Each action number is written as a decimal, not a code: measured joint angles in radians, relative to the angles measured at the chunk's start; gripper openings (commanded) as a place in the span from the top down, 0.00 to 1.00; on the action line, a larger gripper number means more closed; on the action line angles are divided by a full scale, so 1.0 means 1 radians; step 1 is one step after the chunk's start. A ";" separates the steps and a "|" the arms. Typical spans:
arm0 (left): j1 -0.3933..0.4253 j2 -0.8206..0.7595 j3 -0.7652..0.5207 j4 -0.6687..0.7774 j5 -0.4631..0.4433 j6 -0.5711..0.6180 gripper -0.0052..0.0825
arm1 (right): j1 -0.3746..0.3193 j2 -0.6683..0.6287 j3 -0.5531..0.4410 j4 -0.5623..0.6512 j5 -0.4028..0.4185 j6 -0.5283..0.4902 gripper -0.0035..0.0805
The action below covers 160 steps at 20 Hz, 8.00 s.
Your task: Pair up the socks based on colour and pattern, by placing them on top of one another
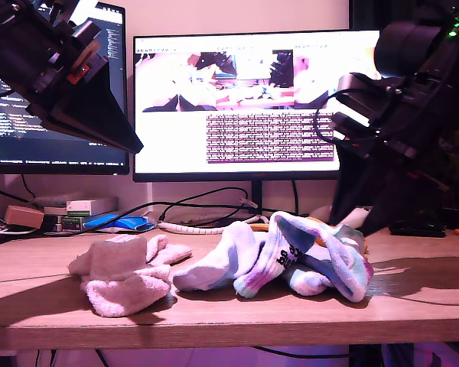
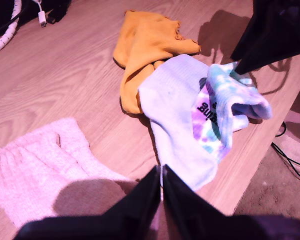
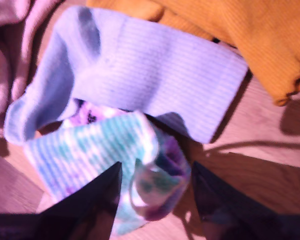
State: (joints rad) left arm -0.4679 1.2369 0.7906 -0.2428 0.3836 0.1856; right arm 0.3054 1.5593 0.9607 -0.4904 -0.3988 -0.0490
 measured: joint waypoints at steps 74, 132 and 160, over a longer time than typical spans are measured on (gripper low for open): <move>0.035 0.000 0.000 -0.049 -0.026 -0.026 0.97 | 0.286 0.093 0.241 -0.141 0.075 0.274 0.43; 0.050 0.000 0.000 -0.104 -0.026 -0.006 0.97 | -0.323 0.101 0.585 -0.745 0.505 -0.251 0.97; 0.050 0.000 -0.001 -0.034 -0.026 -0.006 0.97 | -0.155 0.216 0.580 -0.524 0.628 -0.082 0.68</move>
State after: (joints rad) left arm -0.4183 1.2369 0.7895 -0.2768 0.3573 0.1795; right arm 0.1505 1.7752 1.5410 -1.0142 0.2295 -0.1310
